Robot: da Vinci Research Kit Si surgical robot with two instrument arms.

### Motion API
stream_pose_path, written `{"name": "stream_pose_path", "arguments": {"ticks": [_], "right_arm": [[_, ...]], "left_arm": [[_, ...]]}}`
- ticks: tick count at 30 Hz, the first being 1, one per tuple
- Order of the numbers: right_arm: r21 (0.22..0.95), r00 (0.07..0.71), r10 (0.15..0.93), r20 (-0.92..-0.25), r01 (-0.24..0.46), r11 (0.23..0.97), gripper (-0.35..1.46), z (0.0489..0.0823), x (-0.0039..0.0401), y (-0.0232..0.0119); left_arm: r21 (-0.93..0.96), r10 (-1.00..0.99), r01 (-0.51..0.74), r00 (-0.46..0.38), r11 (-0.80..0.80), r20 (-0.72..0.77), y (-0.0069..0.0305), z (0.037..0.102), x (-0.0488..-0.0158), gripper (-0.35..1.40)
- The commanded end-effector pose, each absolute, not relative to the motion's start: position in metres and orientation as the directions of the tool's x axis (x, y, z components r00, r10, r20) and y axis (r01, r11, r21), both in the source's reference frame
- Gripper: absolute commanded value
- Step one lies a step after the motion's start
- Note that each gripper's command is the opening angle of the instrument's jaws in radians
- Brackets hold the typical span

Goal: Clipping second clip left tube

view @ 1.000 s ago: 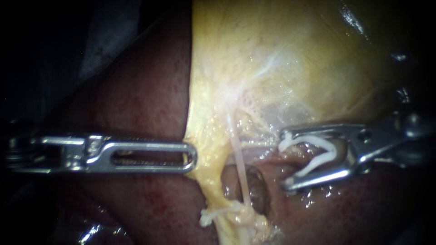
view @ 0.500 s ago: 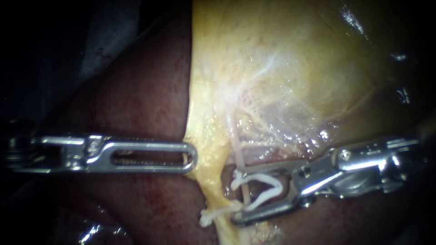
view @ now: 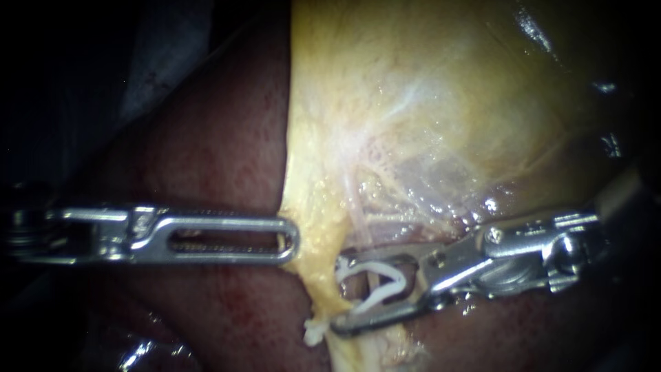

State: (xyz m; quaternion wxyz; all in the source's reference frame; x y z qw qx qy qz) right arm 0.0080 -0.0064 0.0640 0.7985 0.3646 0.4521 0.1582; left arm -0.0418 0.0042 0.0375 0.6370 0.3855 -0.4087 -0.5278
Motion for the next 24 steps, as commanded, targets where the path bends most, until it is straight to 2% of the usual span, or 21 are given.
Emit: {"name": "stream_pose_path", "arguments": {"ticks": [1, 13, 21, 24], "right_arm": [[0.726, 0.542, 0.582, -0.607, 0.08, 0.683, 0.51, 0.0641, 0.0083, -0.0066], [0.741, 0.56, 0.573, -0.598, 0.114, 0.662, 0.49, 0.0661, 0.0114, -0.009], [0.74, 0.561, 0.572, -0.599, 0.116, 0.663, 0.46, 0.0663, 0.0117, -0.009], [0.743, 0.561, 0.575, -0.595, 0.112, 0.659, 0.39, 0.0665, 0.0117, -0.0089]], "left_arm": [[0.922, -0.988, 0.358, 0.109, 0.146, 0.114, 0.0042, 0.0375, -0.0418, -0.35], [0.922, -0.988, 0.358, 0.109, 0.146, 0.114, 0.0042, 0.0375, -0.0419, -0.35], [0.922, -0.988, 0.358, 0.109, 0.146, 0.114, 0.0042, 0.0375, -0.0419, -0.35], [0.922, -0.988, 0.358, 0.108, 0.146, 0.114, 0.0042, 0.0375, -0.0419, -0.35]]}}
